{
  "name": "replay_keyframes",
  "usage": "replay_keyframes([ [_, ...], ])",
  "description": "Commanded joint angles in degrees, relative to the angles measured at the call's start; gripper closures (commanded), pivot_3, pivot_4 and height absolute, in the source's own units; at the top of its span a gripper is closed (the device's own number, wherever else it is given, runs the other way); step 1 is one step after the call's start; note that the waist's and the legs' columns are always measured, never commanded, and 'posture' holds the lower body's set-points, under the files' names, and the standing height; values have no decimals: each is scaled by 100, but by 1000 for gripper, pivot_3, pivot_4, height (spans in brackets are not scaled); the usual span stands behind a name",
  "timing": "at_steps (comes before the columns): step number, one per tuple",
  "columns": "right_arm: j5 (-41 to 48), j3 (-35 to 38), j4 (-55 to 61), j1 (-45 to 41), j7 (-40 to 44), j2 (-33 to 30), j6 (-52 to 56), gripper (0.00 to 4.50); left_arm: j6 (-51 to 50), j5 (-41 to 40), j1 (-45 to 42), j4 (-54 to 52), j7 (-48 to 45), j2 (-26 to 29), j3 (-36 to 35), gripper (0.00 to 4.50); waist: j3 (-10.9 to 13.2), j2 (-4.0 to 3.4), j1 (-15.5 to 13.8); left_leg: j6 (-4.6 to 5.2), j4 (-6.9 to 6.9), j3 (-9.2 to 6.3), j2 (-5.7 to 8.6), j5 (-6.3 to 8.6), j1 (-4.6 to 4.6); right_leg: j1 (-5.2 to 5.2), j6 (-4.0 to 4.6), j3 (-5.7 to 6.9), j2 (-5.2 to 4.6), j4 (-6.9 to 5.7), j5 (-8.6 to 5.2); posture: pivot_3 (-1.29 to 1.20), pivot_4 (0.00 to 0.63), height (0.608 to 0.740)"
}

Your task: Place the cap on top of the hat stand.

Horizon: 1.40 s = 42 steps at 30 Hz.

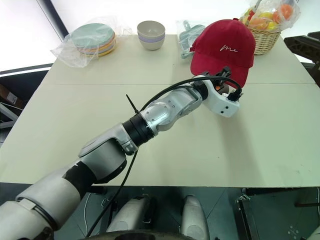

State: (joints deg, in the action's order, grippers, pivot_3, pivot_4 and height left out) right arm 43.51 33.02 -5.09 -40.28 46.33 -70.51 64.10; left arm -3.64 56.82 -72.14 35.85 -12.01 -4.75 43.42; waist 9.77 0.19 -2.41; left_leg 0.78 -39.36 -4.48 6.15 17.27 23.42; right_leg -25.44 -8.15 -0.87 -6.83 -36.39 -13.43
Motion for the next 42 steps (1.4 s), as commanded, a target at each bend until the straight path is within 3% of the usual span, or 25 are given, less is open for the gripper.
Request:
replay_keyframes([
  [1, 81, 309, 110, 66, 75, -264, 89, 0, -98, -101, 82, -145, -85, -76, -99, 4464, 0, 0, 0, 0, 0, 0, 0, 0, 0, 0, 0, 0, 0, 0, 0, 0, 150, 740],
  [11, -16, 539, 9, 447, 287, -439, -7, 0, -244, -215, 287, -204, -111, -202, -124, 4464, -2, -3, 3, 0, 0, 1, 0, 0, -1, 0, 0, 0, 0, -2, 0, 0, 150, 740],
  [14, -2, 561, 98, 487, 240, -390, -6, 0, -254, -274, 290, -199, -137, -222, -117, 3481, -2, -4, 7, 0, 0, 2, 0, 0, -1, 0, 0, 0, 0, -2, 0, 0, 150, 740],
  [20, -11, 558, 180, 542, 157, -354, -62, 0, -289, -281, 373, -277, -225, -235, -87, 306, -2, -8, 7, 0, 2, 2, -1, 0, -1, -3, 0, 0, 0, -2, 0, 0, 150, 740],
  [21, -18, 560, 189, 561, 149, -344, -81, 0, -299, -274, 375, -285, -221, -242, -89, 19, -2, -8, 6, 0, 2, 2, 0, 0, -1, -3, 0, 0, 0, -2, 0, 0, 150, 740],
  [27, -41, 568, 151, 667, 154, -328, -202, 0, -219, -497, 425, -403, -300, -322, -201, 19, -2, -10, 7, 0, 2, 2, 0, 0, -1, -2, 0, 0, 0, -1, 0, 0, 150, 740],
  [31, -112, 541, -28, 717, 252, -360, -360, 0, -372, -1068, 613, -949, -1232, -391, -399, 19, -2, -10, 6, 0, 2, 2, -1, 0, -1, -2, 0, 0, 0, -1, 0, 0, 150, 740],
  [36, -163, 389, -203, 633, 292, -379, -531, 0, -1275, -1710, 899, -2123, -2827, -446, -597, 19, -3, -17, 18, 0, 2, 3, -1, 0, -1, -2, 0, 0, 1, -1, 0, 0, 150, 740],
  [42, -174, 153, -299, 432, 265, -352, -638, 0, -2102, -2076, 764, -2870, -3276, -626, -925, 19, -5, -28, 16, 0, 1, 4, -2, 0, -1, -1, 0, 0, 2, 0, 0, 0, 150, 740],
])
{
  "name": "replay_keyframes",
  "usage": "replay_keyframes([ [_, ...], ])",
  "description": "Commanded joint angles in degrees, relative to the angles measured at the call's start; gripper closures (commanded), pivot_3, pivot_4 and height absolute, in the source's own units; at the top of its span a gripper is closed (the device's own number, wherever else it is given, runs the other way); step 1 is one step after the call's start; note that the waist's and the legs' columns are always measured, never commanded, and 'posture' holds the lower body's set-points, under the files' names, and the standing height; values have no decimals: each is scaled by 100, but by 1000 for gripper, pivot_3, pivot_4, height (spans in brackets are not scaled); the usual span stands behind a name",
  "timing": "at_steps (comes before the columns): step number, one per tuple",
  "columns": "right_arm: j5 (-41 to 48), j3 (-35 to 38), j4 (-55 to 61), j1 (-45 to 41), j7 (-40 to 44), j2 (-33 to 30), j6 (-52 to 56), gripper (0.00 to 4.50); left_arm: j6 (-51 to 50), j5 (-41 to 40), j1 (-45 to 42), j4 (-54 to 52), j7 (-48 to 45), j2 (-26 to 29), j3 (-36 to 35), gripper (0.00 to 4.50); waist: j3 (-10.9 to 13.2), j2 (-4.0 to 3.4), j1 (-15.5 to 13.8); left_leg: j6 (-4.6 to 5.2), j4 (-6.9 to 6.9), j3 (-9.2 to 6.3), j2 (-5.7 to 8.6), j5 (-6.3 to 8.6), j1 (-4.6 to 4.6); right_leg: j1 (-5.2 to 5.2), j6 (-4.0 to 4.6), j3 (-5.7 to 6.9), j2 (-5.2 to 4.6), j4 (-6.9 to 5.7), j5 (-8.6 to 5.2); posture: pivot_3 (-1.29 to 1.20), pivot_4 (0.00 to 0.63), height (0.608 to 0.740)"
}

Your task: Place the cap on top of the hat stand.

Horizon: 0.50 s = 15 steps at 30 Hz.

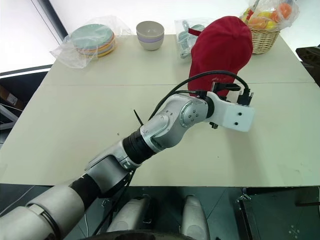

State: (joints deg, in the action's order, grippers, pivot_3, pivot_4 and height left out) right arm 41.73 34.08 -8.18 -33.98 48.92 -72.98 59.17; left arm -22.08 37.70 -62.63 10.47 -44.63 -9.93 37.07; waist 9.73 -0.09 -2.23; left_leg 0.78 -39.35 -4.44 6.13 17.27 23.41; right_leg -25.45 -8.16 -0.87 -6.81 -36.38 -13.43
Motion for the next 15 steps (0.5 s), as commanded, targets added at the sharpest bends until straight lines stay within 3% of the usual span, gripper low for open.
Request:
replay_keyframes([
  [1, 4, 17, 4, -232, 1, -105, -155, 0, -347, -251, -288, -290, 25, -113, -443, 19, 0, 0, -1, 0, 0, 0, 0, 0, 0, 1, 0, 0, 0, 0, 0, 0, 150, 740],
  [8, -74, -72, -116, -314, 40, -118, -325, 0, -514, -1420, -1055, 453, 759, 31, -2090, 19, 1, 0, -2, 0, 0, 0, -1, 0, -2, 1, 0, 1, 1, 0, 0, 0, 150, 740],
  [12, -175, -239, -272, -398, 97, -20, -605, 0, 300, -1991, -1648, 1889, 1511, 699, -2912, 19, 0, -1, 12, -1, -2, 1, -1, 0, -3, 0, 0, 1, 2, -2, 0, 0, 150, 740],
  [15, -299, -373, -346, -381, 214, 78, -988, 0, 295, -2836, -1846, 2554, 1293, 1216, -3671, 19, -1, -3, 36, -1, 3, 7, -3, 0, -7, -3, 0, 0, 3, -4, 0, 0, 150, 740],
])
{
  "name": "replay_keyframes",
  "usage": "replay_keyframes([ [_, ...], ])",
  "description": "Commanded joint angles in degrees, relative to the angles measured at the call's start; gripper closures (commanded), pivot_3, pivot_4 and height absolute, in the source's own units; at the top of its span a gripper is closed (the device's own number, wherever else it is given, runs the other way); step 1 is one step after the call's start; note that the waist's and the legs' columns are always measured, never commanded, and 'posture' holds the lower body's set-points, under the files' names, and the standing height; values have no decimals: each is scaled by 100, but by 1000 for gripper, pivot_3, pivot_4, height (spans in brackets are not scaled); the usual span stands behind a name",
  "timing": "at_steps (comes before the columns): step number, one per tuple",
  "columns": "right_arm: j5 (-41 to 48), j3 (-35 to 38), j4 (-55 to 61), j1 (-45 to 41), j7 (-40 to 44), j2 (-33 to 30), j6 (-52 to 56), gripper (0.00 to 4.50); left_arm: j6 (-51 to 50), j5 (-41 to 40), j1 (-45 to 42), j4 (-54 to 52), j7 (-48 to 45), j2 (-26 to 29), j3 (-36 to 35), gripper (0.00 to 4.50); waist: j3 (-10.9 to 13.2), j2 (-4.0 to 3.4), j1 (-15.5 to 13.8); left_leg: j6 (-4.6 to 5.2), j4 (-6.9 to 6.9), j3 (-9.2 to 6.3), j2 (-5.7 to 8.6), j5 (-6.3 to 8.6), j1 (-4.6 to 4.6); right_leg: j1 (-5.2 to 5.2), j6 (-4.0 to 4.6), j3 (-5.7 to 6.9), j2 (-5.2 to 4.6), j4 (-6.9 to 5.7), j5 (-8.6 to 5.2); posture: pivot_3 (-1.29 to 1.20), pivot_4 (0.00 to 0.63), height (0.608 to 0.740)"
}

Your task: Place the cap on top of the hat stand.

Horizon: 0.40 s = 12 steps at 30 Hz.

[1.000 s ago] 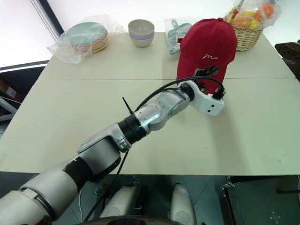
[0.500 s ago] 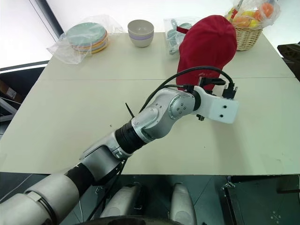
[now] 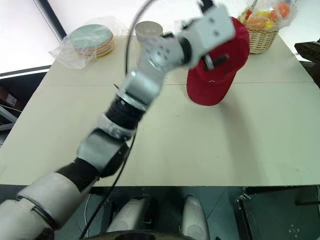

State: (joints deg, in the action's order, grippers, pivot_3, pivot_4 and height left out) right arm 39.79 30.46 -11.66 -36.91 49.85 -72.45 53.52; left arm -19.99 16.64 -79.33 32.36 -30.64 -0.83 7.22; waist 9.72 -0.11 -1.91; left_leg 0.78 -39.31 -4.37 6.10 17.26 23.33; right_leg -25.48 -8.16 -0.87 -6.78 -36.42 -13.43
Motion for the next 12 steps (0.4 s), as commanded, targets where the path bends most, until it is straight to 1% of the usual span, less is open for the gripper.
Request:
replay_keyframes([
  [1, -169, -43, -25, -62, 171, 57, -584, 0, 28, -1017, -162, 417, -229, 466, -918, 19, 0, -1, 4, 0, 1, 0, 0, 0, 0, -2, 0, 0, 0, -1, 0, 0, 150, 740],
  [3, -275, -109, -127, -42, 236, 123, -806, 0, 98, -1480, -50, 378, -238, 810, -1382, 19, 1, 1, 2, -1, 1, 0, 0, 0, 4, -7, 0, 0, 0, -2, 0, 0, 150, 740],
  [4, -318, -148, -191, -55, 251, 163, -895, 0, 58, -1564, 25, 366, -188, 1020, -1501, 19, 1, 1, 2, -1, 0, 0, 0, 0, 5, -8, 0, 1, 0, -2, 0, 0, 150, 740],
  [8, -465, -309, -349, -146, 223, 358, -1175, 0, 0, -1737, 471, 75, -128, 1706, -1656, 19, 1, 1, -8, -1, -1, 0, 1, -1, 5, -7, 0, 0, -1, -1, 0, 0, 150, 740],
  [10, -550, -434, -384, -145, 191, 500, -1267, 0, -294, -1947, 827, -279, -71, 1995, -1866, 19, 1, 1, -12, -1, -5, -1, 2, -1, 5, -7, 0, 1, -1, -2, 0, 0, 150, 740],
  [12, -658, -541, -390, -48, 203, 606, -1366, 0, -597, -2010, 1255, -728, -72, 2295, -1914, 19, 1, 1, -7, -1, -8, -4, 1, -1, 5, -4, 0, 1, -1, -2, 0, 0, 150, 740],
])
